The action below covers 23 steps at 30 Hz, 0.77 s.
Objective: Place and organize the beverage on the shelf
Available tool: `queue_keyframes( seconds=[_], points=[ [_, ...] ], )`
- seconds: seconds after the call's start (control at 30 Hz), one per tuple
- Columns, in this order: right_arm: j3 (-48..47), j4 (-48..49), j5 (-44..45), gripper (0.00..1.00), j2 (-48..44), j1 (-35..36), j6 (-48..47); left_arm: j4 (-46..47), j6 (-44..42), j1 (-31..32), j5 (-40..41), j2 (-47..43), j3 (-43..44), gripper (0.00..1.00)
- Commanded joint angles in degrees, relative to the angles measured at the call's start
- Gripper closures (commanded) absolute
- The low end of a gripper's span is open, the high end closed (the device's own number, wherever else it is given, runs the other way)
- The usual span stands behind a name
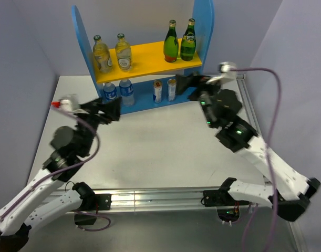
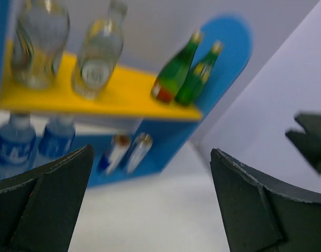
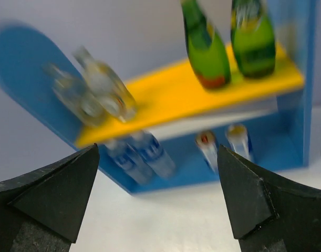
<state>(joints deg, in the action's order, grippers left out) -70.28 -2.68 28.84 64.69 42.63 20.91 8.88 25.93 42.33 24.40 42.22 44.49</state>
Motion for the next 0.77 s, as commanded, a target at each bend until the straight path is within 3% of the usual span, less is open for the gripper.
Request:
queue_keyframes(
  seconds=[0.0, 0.43, 0.73],
  points=[
    [-3.19, -9.35, -0.80, 0.00, -5.79, 0.17, -2.01, -8.62, -2.64, 0.30, 5.57, -2.14, 6.22, 0.01],
    [-6.54, -19.03, -2.21, 0.00, -15.90, 0.79, -0.52, -10.55, -0.80, 0.39, 2.23, -1.26, 7.54, 0.01],
    [-6.27, -20.53, -1.68, 0.00, -15.21, 0.79, -0.69, -12.13, -0.79, 0.39, 2.93, -0.82, 8.33, 0.01]
  ],
)
